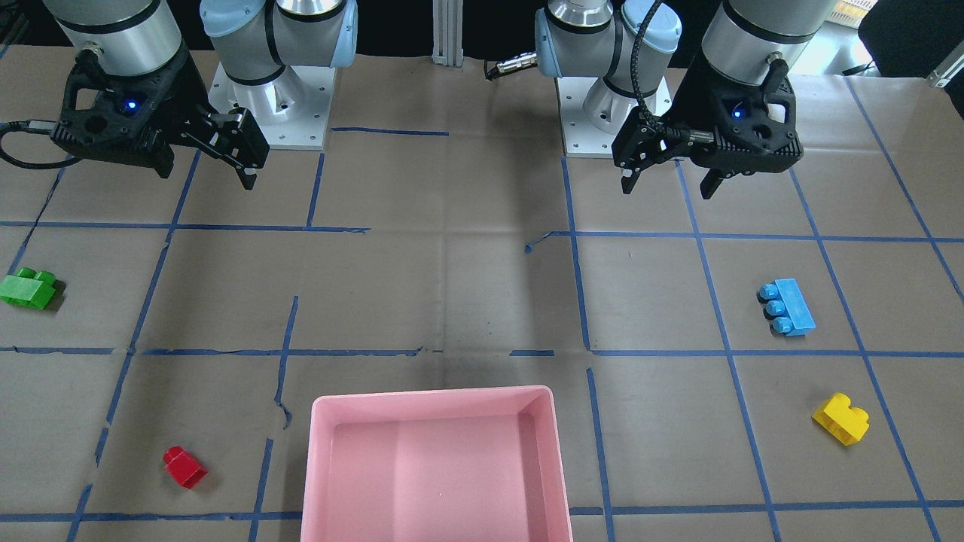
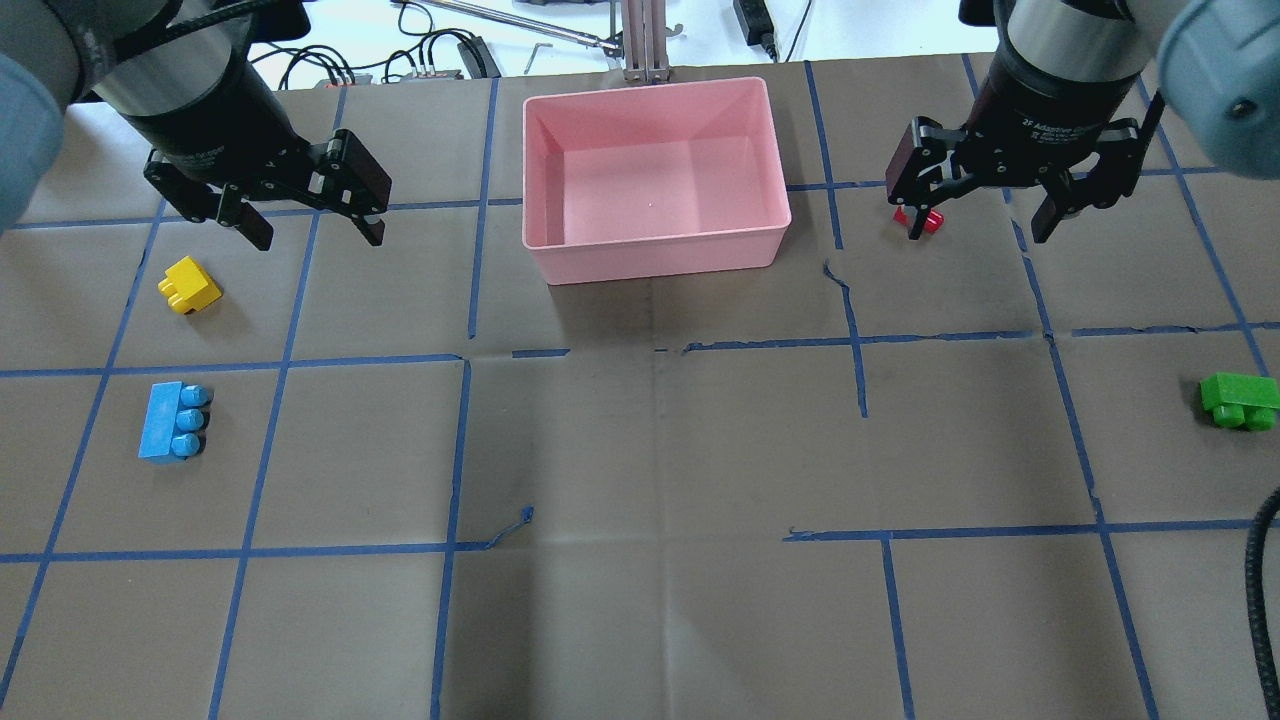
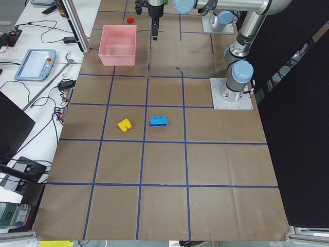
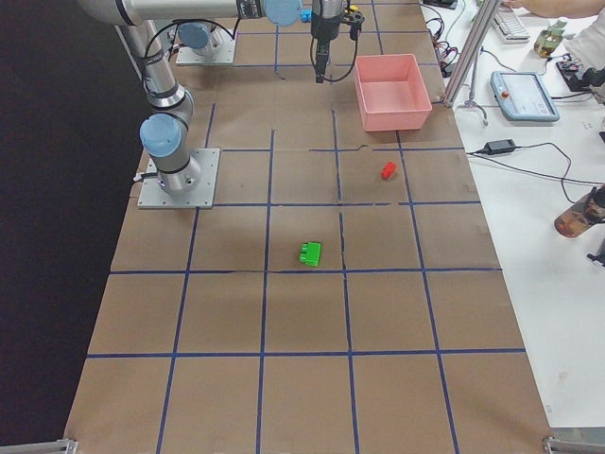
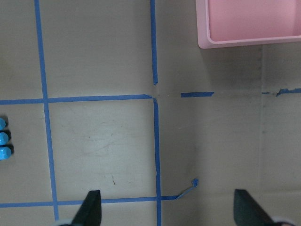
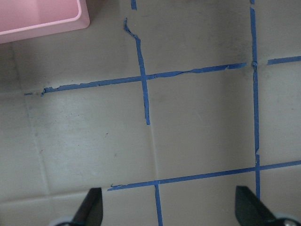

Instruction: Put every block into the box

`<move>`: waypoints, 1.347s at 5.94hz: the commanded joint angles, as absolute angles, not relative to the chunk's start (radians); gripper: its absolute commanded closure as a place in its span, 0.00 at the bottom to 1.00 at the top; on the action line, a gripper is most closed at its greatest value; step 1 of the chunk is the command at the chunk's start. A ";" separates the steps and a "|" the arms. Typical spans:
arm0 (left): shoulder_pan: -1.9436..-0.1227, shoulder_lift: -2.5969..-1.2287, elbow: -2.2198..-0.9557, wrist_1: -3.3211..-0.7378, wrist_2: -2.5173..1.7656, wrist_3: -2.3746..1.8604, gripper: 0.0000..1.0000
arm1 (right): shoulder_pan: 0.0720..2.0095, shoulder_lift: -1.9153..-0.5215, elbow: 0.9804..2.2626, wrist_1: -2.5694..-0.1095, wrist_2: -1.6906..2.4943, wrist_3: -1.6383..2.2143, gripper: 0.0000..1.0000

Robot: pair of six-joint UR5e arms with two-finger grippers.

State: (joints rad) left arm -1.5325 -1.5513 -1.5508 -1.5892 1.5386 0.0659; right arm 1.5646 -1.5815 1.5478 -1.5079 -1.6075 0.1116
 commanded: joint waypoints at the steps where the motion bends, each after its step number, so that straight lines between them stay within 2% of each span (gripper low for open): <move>1: -1.532 -1.551 -1.551 -1.591 1.539 0.066 0.01 | 1.565 -1.580 1.548 -1.508 -1.608 0.112 0.00; 6: -1.468 -1.540 -1.555 -1.597 1.564 0.075 0.01 | 1.565 -1.582 1.548 -1.508 -1.608 0.112 0.00; 8: -1.329 -1.532 -1.572 -1.603 1.683 0.080 0.01 | 1.565 -1.582 1.548 -1.508 -1.606 0.112 0.00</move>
